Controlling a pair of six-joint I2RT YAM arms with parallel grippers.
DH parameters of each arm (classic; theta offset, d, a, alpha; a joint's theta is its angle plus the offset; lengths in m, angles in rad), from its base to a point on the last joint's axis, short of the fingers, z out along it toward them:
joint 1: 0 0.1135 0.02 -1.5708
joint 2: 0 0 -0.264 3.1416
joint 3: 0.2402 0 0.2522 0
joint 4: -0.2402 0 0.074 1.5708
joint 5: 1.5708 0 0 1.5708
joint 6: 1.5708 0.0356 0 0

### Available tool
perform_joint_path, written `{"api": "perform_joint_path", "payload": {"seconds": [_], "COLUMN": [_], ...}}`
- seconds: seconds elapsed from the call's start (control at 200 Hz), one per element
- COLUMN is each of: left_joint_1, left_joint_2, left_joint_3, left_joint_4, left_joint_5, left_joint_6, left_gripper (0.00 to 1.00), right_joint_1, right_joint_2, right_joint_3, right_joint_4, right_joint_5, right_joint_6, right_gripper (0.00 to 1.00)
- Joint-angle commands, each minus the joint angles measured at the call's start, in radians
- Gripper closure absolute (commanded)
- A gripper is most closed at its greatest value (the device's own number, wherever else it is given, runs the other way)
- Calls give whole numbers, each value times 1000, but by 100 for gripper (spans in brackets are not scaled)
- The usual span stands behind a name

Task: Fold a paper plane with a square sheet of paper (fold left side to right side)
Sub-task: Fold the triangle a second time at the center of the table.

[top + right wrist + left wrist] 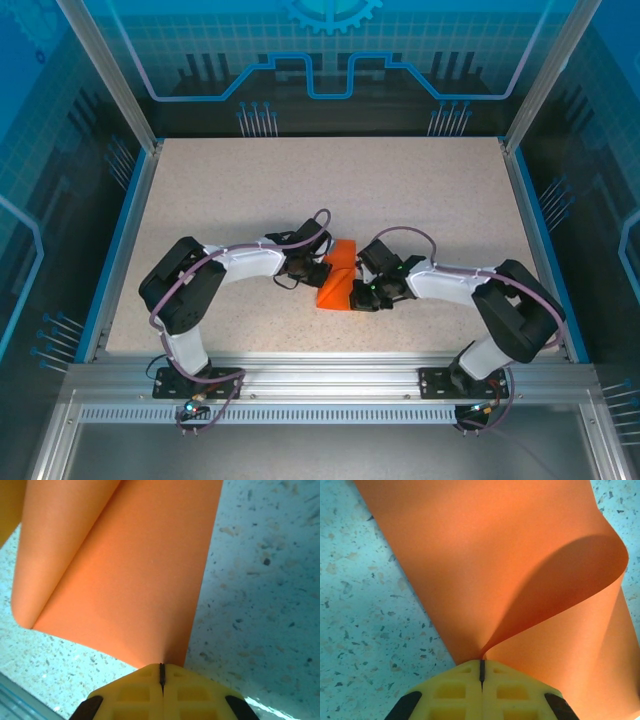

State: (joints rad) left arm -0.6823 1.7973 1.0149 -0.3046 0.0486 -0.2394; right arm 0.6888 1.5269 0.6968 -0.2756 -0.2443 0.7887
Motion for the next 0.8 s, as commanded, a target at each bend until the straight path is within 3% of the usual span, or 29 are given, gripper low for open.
{"api": "perform_joint_path", "payload": {"seconds": [0.0, 0.265, 0.795], "left_joint_1": [9, 6, -9], "left_joint_2": [32, 8, 14], "left_joint_3": [-14, -35, -35], "left_joint_4": [-21, -3, 3], "left_joint_5": [16, 13, 11], "left_joint_6": [20, 14, 7], "left_gripper": [100, 100, 100], "right_joint_1": [-53, -116, -84], "right_joint_2": [-83, -46, 167], "right_joint_3": [-34, -39, 70], "right_joint_4": [77, 363, 445], "right_joint_5": [-83, -160, -158], "right_joint_6": [13, 125, 149], "right_gripper": [95, 96, 96]}}
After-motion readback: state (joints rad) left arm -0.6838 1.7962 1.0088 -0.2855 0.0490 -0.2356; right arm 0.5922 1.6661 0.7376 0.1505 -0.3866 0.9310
